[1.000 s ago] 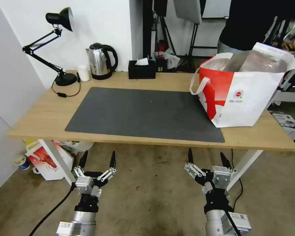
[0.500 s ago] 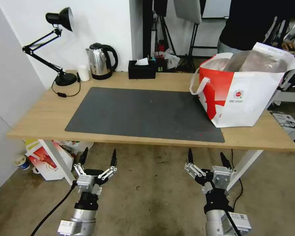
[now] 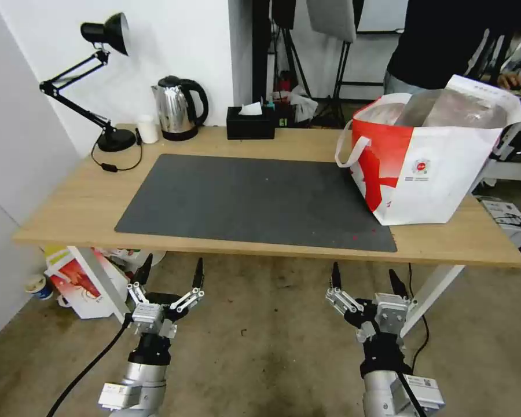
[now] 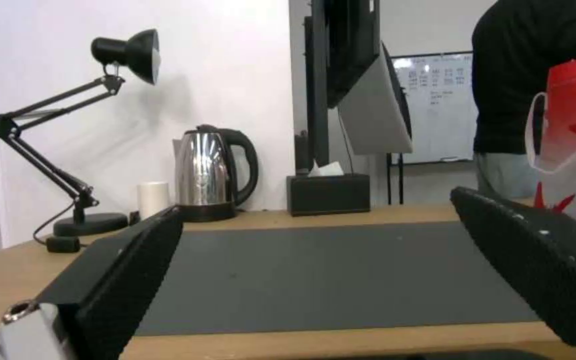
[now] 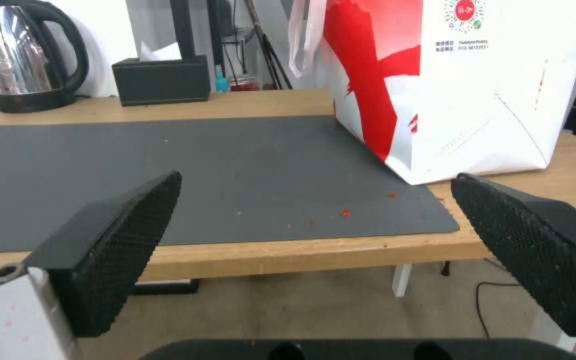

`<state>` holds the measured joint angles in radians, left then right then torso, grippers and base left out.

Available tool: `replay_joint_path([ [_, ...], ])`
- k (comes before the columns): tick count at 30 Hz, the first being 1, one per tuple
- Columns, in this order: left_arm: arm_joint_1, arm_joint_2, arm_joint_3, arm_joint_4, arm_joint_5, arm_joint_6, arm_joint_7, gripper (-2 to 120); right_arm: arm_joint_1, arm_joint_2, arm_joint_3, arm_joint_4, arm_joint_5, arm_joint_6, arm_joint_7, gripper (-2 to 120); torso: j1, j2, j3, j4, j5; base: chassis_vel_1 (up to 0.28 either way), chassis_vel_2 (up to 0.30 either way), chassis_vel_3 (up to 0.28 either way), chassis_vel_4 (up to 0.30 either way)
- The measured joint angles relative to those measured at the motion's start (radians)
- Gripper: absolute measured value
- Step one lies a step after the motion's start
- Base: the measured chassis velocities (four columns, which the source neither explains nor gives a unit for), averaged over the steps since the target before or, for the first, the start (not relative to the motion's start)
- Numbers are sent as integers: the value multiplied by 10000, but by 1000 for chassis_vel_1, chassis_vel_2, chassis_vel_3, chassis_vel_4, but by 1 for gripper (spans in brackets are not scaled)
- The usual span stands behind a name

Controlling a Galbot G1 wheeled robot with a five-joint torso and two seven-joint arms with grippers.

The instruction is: Pick up the trash from the table and place it into the takeout bag.

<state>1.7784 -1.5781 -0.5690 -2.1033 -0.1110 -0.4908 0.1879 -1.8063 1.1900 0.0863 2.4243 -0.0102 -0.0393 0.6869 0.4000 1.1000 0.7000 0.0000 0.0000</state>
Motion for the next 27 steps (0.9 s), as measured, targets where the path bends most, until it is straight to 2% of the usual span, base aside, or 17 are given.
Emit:
replay_joint_path([
  [27,-108,91,-121,132,-302,190,-47,100,0,0,0,0,1,0,0,100,0,0,0,0,0,0,0,0,0],
])
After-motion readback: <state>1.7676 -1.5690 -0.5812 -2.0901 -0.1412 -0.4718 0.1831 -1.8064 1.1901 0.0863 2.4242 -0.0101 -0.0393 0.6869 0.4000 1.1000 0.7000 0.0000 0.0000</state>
